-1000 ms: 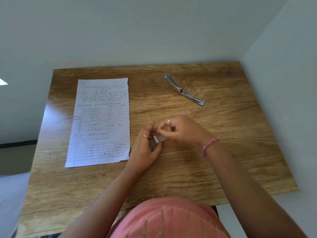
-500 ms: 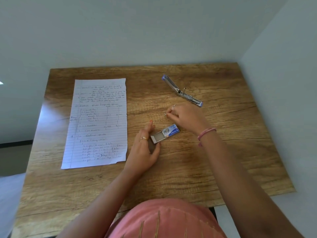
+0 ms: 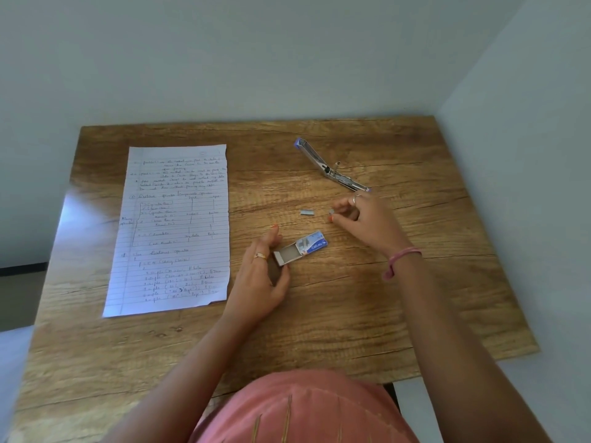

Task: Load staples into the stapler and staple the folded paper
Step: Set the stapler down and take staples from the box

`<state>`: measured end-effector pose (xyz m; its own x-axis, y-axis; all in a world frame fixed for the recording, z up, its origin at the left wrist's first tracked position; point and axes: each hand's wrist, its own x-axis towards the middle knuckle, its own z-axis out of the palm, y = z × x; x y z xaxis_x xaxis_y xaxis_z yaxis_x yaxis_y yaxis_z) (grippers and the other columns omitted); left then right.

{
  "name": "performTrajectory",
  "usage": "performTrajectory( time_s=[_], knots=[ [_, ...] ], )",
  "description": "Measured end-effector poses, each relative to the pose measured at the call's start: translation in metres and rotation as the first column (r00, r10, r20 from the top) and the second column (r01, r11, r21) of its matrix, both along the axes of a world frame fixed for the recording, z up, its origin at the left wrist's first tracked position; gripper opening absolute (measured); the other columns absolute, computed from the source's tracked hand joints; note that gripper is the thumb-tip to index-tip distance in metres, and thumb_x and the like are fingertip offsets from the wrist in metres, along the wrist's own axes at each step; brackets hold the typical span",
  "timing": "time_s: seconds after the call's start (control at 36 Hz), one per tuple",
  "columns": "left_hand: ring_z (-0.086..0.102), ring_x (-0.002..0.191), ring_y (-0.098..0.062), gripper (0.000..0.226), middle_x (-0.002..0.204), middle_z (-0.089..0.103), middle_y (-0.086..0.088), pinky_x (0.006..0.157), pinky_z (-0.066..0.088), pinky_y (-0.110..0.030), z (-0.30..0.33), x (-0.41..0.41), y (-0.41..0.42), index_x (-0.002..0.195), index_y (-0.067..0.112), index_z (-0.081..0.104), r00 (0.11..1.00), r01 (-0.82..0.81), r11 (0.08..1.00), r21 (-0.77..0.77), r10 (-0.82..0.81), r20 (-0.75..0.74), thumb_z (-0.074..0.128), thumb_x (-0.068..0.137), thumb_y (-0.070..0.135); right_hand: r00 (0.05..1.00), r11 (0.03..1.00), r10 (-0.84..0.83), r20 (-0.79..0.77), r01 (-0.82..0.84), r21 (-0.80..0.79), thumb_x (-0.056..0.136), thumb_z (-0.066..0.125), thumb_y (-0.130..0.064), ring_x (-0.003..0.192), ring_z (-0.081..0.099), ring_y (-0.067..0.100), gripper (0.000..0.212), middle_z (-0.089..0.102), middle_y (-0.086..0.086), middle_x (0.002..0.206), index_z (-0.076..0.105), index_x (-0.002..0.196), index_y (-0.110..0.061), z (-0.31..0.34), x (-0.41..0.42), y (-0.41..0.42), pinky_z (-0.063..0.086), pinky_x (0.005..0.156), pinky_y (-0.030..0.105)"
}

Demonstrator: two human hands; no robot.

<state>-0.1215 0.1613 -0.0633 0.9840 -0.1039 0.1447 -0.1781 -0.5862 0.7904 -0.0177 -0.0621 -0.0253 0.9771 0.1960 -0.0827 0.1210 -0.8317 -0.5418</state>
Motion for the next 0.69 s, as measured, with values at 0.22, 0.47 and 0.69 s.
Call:
performTrajectory(
  time_s=[0.22,0.47,0.69],
  knots=[
    [0.05,0.116,-0.011,0.069,0.122,0.054,0.003,0.101,0.04,-0.027,0.001,0.0,0.0,0.144,0.011,0.035,1.0,-0.002,1.0,-0.008,0.002,0.003,0.066,0.083,0.008,0.998,0.993,-0.014,0.053,0.02,-0.116,0.088,0.066,-0.035,0.079,0.057,0.005,0.016,0.06,-0.01,0.086,0.073,0.096,-0.023,-0.004,0.002,0.008,0.044,0.068,0.019],
    [0.051,0.116,-0.012,0.068,0.122,0.052,0.006,0.1,0.042,-0.029,0.002,0.0,0.0,0.144,0.011,0.035,1.0,-0.008,1.0,-0.004,0.008,0.003,0.066,0.084,0.008,0.988,0.973,0.144,0.061,-0.153,0.171,0.085,0.07,-0.029,0.074,0.057,-0.002,0.012,0.063,-0.009,0.086,0.074,0.091,-0.02,0.008,-0.022,0.027,0.048,0.068,0.016],
    [0.053,0.117,-0.012,0.07,0.124,0.056,-0.002,0.098,0.043,-0.026,0.001,-0.001,0.001,0.144,0.012,0.035,1.0,-0.014,1.0,-0.021,0.014,-0.01,0.067,0.082,0.007,0.91,0.91,0.413,0.045,-0.41,-0.061,0.087,0.068,-0.035,0.089,0.056,0.012,0.022,0.063,-0.005,0.09,0.076,0.098,-0.018,0.009,-0.033,0.055,0.045,0.086,0.041]
  ],
)
